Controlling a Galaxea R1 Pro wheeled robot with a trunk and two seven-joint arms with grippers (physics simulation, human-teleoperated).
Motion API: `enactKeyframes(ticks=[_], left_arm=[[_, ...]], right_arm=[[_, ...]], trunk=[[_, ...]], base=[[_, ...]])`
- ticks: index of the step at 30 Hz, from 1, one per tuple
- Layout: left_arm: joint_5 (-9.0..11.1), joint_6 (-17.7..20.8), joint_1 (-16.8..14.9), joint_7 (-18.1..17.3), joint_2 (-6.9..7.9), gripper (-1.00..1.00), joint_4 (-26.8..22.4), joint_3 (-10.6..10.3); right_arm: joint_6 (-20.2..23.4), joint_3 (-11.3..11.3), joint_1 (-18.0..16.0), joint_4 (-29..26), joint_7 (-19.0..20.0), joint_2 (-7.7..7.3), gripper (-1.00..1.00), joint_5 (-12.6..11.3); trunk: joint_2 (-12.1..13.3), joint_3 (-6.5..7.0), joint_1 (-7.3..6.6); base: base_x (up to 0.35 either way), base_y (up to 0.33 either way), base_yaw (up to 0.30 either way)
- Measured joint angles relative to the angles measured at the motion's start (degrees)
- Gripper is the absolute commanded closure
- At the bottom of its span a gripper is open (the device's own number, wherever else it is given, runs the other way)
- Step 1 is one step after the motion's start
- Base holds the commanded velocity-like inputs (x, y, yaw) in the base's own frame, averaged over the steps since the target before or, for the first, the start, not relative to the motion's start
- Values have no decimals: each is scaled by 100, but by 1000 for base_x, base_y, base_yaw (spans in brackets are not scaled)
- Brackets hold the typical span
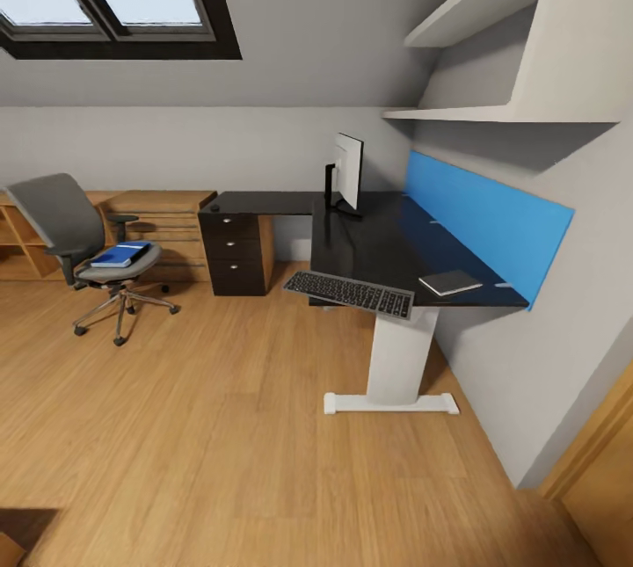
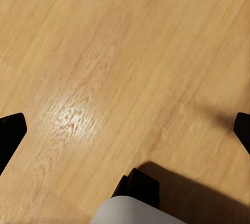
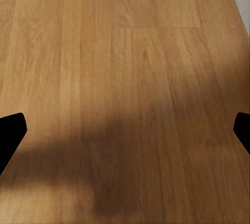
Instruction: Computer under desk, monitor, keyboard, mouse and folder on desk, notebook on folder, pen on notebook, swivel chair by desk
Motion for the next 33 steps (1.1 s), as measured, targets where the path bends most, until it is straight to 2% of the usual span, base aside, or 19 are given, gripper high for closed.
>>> enactKeyframes(ticks=[16,25,33], left_arm=[[-13,-17,0,-9,-9,-100,0,0],[-29,-15,0,-16,-10,-100,0,-4],[-30,-8,0,-9,-13,-100,0,-5]], right_arm=[[-29,-6,0,-9,-4,-2,-100,-1],[-28,0,0,-9,-4,-2,-100,0],[-30,-6,1,-11,-4,-4,-100,0]], trunk=[[0,0,0],[0,0,-3],[0,0,0]], base=[[4,0,0],[240,0,0],[30,0,0]])
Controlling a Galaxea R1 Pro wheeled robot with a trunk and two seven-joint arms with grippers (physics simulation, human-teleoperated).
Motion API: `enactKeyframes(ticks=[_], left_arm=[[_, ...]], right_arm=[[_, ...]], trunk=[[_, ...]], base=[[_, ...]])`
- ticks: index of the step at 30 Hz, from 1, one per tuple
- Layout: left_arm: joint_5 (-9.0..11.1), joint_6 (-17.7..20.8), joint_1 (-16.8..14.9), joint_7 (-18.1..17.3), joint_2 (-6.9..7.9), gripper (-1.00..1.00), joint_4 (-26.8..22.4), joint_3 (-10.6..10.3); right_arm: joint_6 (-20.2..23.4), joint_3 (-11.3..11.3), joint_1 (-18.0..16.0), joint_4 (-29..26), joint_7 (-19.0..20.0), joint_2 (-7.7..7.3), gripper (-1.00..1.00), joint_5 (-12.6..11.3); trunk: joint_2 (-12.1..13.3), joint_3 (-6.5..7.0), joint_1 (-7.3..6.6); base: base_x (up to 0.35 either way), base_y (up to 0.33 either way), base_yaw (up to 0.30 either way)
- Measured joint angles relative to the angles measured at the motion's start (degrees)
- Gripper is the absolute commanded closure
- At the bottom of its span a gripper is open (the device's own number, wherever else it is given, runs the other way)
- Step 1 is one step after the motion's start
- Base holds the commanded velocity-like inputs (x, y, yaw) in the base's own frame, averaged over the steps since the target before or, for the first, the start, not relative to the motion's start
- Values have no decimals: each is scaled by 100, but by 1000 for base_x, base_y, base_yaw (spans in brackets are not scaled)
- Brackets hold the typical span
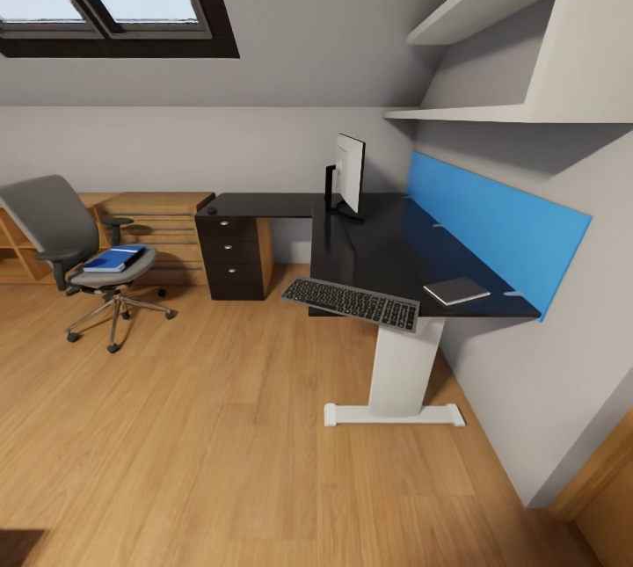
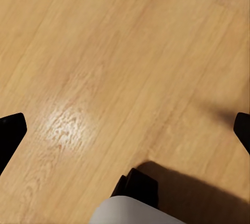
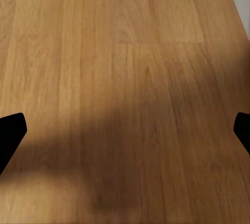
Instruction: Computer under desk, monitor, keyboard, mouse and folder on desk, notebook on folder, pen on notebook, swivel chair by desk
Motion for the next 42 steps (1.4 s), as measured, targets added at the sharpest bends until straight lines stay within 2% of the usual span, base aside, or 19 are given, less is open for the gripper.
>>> enactKeyframes(ticks=[8,11,16,19,22,23,24,28,35,36,38,39,40,41,42], left_arm=[[-11,-2,0,-11,-1,-100,0,0],[-1,0,0,-16,8,-100,-6,9],[4,0,0,-12,16,-100,-11,12],[8,1,0,-15,20,-100,-11,12],[6,1,0,-16,17,-100,-15,8],[2,1,0,-19,15,-100,-15,3],[-8,1,0,-23,14,-100,-17,-6],[-20,1,0,-25,18,-100,-17,-11],[-23,1,0,-30,21,-100,-18,-17],[-23,1,1,-34,25,-100,-18,-21],[-23,1,0,-34,27,-100,-18,-18],[-23,1,0,-34,28,-100,-18,-17],[-35,9,1,-14,21,-100,-105,-27],[-35,13,0,-14,15,-100,-158,-30],[-37,30,-1,-16,2,-100,-315,-37]], right_arm=[[-49,-22,-1,-65,10,-13,-100,7],[-69,-30,-90,-228,-5,-82,-100,5],[207,-58,-577,-514,-4,-394,-100,-29],[836,-155,-940,-906,1,-761,-100,-192],[1245,-307,-1062,-1334,-3,-1015,-100,-394],[1500,-441,-1105,-1689,-7,-1180,-100,-536],[2028,-630,-1146,-2361,-25,-1451,-100,-731],[2895,-862,-1176,-2927,-35,-1644,-100,-905],[3155,-1036,-1180,-3303,-32,-1726,-100,-953],[3269,-1566,-1231,-3650,-26,-1900,-100,-931],[3423,-1718,-1311,-3761,-24,-1971,-100,-932],[3659,-1877,-1416,-3853,-22,-2029,-100,-927],[4854,-2706,-1699,-4010,1,-2123,-100,-948],[5039,-2858,-2321,-4029,1,-2127,-100,-942],[5265,-2959,-2429,-4040,1,-2131,-100,-940]], trunk=[[0,0,0],[0,0,0],[0,1,0],[0,1,0],[0,0,0],[0,1,0],[0,1,0],[0,0,0],[0,0,0],[0,1,0],[0,0,0],[0,1,0],[0,0,0],[0,1,0],[0,2,0]], base=[[3,0,0],[0,0,0],[0,0,0],[0,0,0],[0,0,0],[0,0,0],[0,0,0],[0,0,0],[0,0,0],[0,0,0],[0,0,0],[0,0,0],[0,0,0],[0,0,0],[0,0,0]])
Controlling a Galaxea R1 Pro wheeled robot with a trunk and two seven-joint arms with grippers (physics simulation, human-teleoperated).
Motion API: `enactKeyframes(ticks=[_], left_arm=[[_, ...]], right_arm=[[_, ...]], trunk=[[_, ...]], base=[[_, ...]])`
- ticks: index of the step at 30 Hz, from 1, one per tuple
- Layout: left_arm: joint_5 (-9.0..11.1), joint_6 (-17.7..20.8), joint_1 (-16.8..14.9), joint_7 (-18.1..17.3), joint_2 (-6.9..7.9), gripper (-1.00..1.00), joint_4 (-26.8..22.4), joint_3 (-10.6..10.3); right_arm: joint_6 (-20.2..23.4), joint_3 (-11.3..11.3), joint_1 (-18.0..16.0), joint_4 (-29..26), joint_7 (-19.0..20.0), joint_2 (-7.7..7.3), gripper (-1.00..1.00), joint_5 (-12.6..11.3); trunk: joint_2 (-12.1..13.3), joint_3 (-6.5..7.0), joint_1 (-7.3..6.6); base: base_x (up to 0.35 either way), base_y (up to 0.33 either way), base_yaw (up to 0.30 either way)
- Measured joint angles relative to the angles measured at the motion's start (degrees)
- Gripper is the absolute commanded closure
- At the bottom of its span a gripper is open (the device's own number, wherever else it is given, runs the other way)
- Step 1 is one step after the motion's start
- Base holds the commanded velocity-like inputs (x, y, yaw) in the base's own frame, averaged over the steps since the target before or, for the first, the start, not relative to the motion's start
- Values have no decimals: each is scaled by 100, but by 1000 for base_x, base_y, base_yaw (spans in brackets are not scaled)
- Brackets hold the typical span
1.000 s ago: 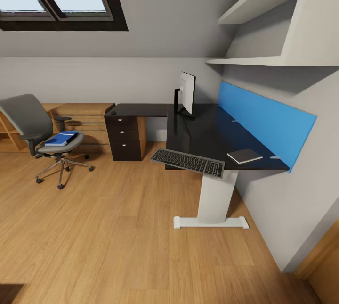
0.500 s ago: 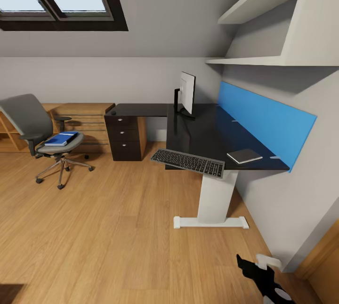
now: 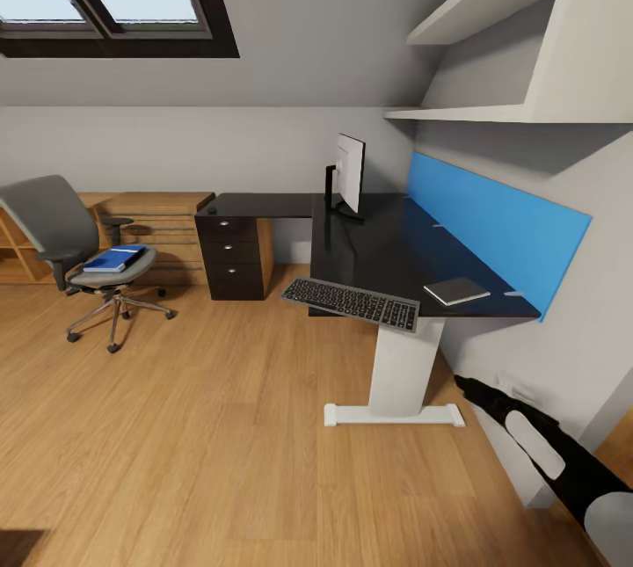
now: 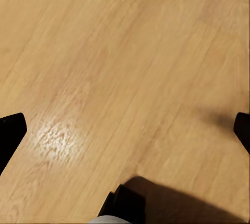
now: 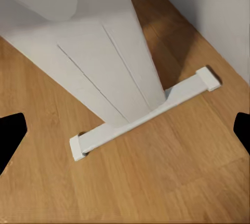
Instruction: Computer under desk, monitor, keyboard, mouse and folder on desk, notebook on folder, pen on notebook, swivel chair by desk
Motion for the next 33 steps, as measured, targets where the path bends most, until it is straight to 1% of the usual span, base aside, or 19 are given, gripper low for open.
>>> enactKeyframes(ticks=[2,3,7,8,9,10,11,14,15,16,17,19,22,24,25,28,29,30,33], left_arm=[[-1,13,1,0,-11,-100,-196,2],[-7,22,0,7,-21,-100,-398,-3],[-9,39,1,6,-31,-100,-859,-2],[-26,127,-6,13,-50,-100,-1404,-13],[-40,338,-3,17,-61,-100,-1914,-16],[-33,450,2,19,-62,-100,-2090,-12],[-42,716,1,23,-62,-100,-2396,-14],[-66,1184,2,26,-55,-100,-2878,-12],[-89,1457,1,25,-51,-100,-3191,-17],[-100,1578,2,25,-51,-100,-3367,-15],[-132,1747,2,24,-49,-100,-3678,-14],[-203,1887,2,23,-47,-100,-4073,-12],[-364,1966,11,23,-44,-100,-4314,-13],[-443,1965,15,20,-44,-100,-4288,-12],[-519,1929,17,15,-44,-100,-4211,-9],[-605,1789,20,11,-51,-100,-4061,-6],[-636,1656,20,9,-58,-100,-3971,-4],[-655,1528,21,8,-59,-100,-3892,-4],[-671,1404,21,7,-58,-100,-3816,-4]], right_arm=[[193,-68,-160,-6,-1,-2,-100,-1],[336,-114,-314,-11,-2,-4,-100,-3],[512,-220,-570,-13,-5,-5,-100,-10],[588,-340,-688,-17,-7,-6,-100,-12],[665,-419,-733,-17,-4,-8,-100,-13],[704,-444,-742,-17,-2,-10,-100,-13],[795,-497,-755,-17,5,-12,-100,-15],[942,-576,-766,-9,38,-11,-100,-18],[1027,-612,-770,-6,86,-9,-100,-24],[1070,-628,-771,-5,125,-9,-100,-28],[1164,-648,-773,-7,222,-8,-100,-32],[1379,-671,-775,-9,445,-4,-100,-45],[1623,-794,-776,-17,784,-3,-100,-150],[1673,-891,-776,-19,891,-12,-100,-254],[1704,-986,-775,-20,975,-21,-100,-368],[1735,-1083,-773,-21,1057,-32,-100,-518],[1748,-1120,-774,-18,1088,-37,-100,-581],[1756,-1149,-773,-8,1112,-39,-100,-624],[1763,-1193,-771,7,1137,-42,-100,-666]], trunk=[[0,-1,0],[0,0,0],[0,-1,0],[0,0,0],[0,0,0],[0,-1,0],[0,0,0],[0,-1,0],[0,0,0],[0,-1,0],[0,0,0],[0,-1,0],[0,-1,0],[0,-1,0],[0,-1,0],[0,-1,0],[0,-1,0],[0,-2,0],[0,-1,-1]], base=[[0,0,0],[0,0,0],[0,0,0],[0,0,0],[0,0,0],[0,0,0],[0,0,0],[0,0,0],[0,0,0],[0,0,0],[0,0,0],[0,0,0],[0,0,0],[0,0,0],[0,0,0],[0,0,0],[21,0,0],[59,0,0],[163,0,0]])
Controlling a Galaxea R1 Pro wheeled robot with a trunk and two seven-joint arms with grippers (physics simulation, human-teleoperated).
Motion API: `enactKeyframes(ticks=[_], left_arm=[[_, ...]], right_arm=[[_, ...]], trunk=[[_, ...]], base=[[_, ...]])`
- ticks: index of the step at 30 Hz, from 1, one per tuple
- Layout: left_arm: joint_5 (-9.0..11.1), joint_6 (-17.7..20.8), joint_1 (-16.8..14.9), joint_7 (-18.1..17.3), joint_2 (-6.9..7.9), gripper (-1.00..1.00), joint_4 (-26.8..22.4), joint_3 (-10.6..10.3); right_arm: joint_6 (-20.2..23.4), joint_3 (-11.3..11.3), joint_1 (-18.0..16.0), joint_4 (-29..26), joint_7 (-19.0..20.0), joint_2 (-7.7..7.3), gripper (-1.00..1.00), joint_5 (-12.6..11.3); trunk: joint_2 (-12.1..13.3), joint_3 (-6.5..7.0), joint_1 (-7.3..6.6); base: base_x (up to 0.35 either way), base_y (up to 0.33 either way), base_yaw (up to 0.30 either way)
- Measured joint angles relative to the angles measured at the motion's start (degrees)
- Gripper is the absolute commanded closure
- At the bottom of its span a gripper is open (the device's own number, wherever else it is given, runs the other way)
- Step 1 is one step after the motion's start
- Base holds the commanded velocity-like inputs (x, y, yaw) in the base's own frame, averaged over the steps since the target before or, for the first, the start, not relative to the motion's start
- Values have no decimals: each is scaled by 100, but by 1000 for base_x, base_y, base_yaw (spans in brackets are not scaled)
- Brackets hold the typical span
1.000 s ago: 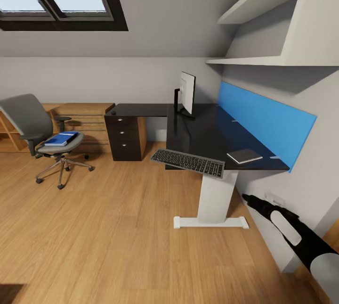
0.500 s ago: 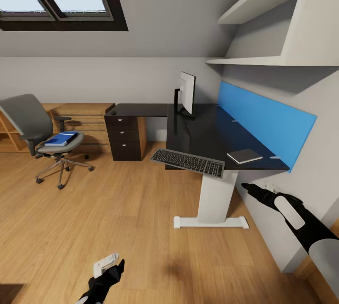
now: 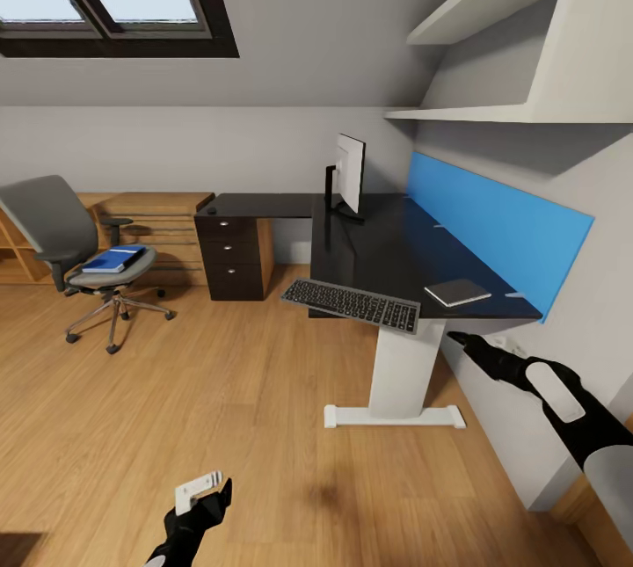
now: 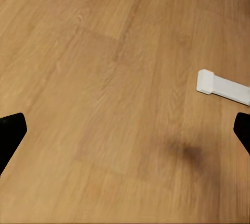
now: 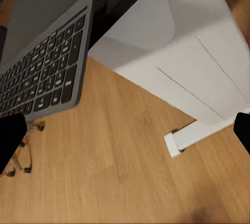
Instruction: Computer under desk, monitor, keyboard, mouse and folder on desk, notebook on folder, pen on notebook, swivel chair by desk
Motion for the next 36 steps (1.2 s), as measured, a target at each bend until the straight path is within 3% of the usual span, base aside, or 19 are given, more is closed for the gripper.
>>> enactKeyframes(ticks=[3,16,19,23,36], left_arm=[[-37,-117,1,5,-2,-100,93,-4],[-111,-137,0,6,-11,-100,222,-9],[-109,-138,0,1,-11,-100,227,-9],[-106,-138,0,0,-11,-100,230,-9],[-83,-97,0,17,-8,-100,197,13]], right_arm=[[13,-163,2,13,22,-5,-100,-156],[17,-217,3,99,143,-43,-100,-290],[23,-222,3,399,338,-46,-100,-691],[32,-224,6,486,374,-46,-100,-1034],[690,-227,12,735,491,-42,-100,-1459]], trunk=[[0,0,-2],[0,0,-1],[0,0,0],[0,0,1],[0,0,2]], base=[[278,0,0],[208,0,0],[177,0,0],[78,0,0],[12,0,0]])
